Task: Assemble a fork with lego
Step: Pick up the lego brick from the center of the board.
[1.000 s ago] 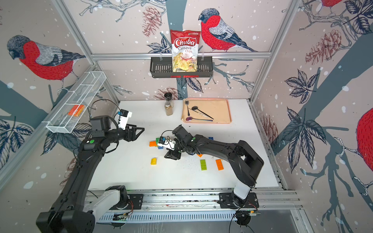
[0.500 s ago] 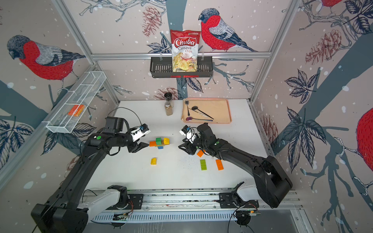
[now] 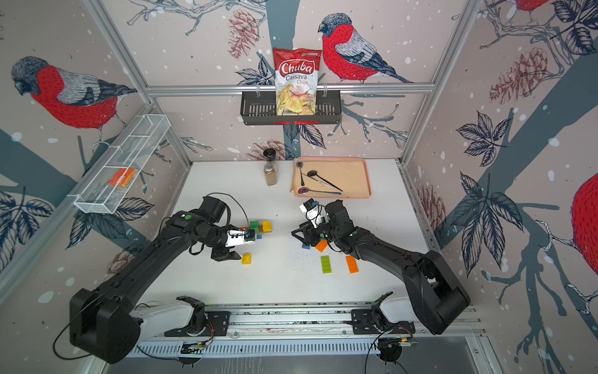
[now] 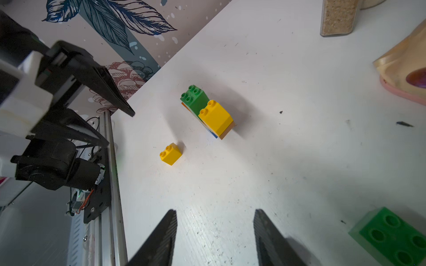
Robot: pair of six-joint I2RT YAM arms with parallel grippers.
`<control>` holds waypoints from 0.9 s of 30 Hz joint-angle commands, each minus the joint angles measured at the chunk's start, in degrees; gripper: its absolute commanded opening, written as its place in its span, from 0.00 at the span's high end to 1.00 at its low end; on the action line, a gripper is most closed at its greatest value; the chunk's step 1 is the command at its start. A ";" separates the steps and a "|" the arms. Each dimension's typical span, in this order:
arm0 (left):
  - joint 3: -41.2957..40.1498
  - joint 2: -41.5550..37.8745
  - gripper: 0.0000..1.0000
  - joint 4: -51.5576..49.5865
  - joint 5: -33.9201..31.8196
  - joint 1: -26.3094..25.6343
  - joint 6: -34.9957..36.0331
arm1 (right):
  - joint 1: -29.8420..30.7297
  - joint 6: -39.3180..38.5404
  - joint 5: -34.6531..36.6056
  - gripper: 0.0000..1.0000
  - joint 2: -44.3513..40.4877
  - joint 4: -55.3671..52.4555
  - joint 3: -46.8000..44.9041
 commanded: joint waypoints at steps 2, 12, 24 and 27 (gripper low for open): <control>-2.92 0.87 0.40 4.61 0.71 -0.49 1.81 | -0.21 1.17 -1.83 0.45 1.13 2.45 0.51; -5.95 8.09 0.40 12.63 -0.21 -0.48 3.12 | -0.25 1.55 -2.41 0.45 2.60 2.15 1.07; -7.53 12.24 0.41 16.48 -0.64 -0.48 3.53 | -0.52 1.54 -3.29 0.46 4.12 2.13 1.78; -7.96 12.74 0.41 16.87 -0.83 -0.47 3.70 | -0.59 1.63 -3.46 0.47 4.23 2.10 1.73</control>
